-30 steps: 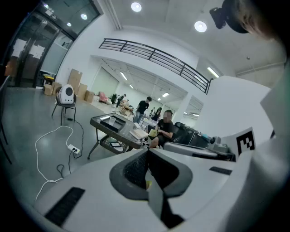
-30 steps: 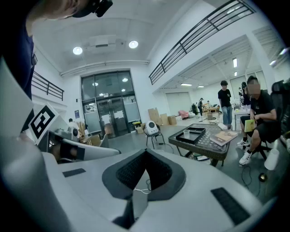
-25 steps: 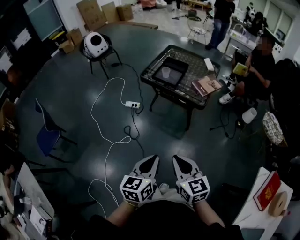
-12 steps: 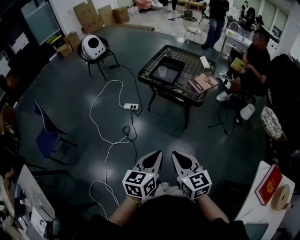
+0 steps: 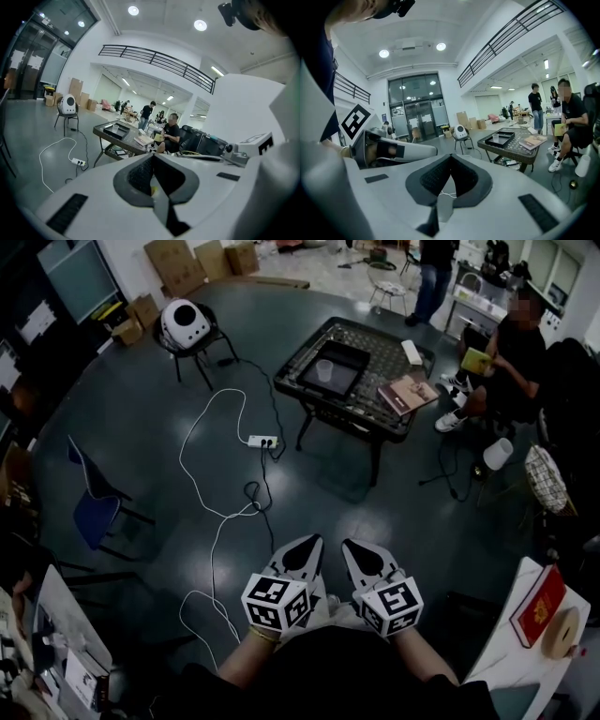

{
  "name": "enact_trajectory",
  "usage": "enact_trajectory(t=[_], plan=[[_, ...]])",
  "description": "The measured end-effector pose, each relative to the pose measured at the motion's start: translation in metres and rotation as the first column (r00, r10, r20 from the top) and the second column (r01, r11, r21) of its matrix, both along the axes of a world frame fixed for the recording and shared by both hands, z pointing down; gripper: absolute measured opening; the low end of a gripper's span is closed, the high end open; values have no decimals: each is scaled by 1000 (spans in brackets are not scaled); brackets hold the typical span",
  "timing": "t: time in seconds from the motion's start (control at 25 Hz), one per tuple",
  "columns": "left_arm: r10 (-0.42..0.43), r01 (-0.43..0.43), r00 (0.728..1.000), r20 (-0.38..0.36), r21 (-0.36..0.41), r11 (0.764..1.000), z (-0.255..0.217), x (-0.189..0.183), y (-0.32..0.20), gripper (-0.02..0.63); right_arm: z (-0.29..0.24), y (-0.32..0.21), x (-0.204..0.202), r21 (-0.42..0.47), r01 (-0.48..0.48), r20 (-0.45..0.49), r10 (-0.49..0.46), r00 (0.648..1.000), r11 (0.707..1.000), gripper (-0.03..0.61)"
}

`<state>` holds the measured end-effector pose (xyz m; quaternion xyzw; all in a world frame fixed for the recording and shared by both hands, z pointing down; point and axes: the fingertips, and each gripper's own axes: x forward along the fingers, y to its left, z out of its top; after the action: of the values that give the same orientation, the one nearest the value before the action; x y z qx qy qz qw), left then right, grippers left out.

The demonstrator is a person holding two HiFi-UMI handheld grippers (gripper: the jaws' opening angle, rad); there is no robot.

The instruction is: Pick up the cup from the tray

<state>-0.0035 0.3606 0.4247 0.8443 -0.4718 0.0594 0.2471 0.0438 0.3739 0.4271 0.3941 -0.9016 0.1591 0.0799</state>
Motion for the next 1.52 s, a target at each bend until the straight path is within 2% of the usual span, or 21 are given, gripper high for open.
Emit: enact_trajectory(t=[0.68,1.52], plan=[[15,-15,999,50,-7,1000,10,-18,-61,11,8,-62,-24,-23,17,-30,-18,999,1000,11],[71,-69,994,81,-22,997,8,-54,-207,11,1,-218,-62,-50,-49,-23,48,999,998,11]])
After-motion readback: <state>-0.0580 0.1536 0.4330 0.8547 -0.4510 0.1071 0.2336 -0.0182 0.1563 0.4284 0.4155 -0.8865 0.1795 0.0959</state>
